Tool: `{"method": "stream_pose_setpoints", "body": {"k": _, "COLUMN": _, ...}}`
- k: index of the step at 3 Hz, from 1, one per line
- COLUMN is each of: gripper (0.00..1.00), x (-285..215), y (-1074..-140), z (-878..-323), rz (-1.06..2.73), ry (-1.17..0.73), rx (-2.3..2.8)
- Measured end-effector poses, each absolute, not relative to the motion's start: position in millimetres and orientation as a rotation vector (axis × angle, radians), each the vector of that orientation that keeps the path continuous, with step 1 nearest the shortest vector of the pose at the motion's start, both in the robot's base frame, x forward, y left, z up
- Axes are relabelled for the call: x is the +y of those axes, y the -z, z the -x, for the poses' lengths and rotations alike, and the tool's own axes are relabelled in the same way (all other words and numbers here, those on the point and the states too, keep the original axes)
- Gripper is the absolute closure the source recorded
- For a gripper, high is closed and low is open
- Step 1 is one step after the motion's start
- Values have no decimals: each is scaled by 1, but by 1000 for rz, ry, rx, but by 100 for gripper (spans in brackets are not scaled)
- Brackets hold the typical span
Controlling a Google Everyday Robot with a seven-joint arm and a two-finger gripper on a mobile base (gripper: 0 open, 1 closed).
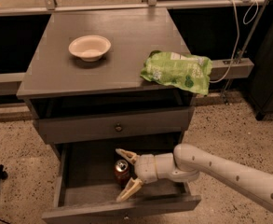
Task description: Pick coke can from middle drawer and place on counter
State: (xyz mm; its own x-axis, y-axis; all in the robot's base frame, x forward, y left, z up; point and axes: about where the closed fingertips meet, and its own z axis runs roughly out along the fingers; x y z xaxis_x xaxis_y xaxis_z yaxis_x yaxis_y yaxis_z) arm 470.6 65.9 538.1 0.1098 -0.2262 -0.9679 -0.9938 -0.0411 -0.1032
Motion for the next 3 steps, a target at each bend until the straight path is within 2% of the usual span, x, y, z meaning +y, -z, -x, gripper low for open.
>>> {"method": "stream_pose_setpoints", "body": {"k": 1, "gripper": 0, "x": 76, "y": -504, "z": -469, "rz": 1424, "ry": -1114, "rx": 1344}}
{"method": "stream_pose_setpoints", "body": {"k": 3, "gripper": 0, "x": 74, "y": -504, "z": -470, "rz": 1418, "ry": -1109, "rx": 1348}}
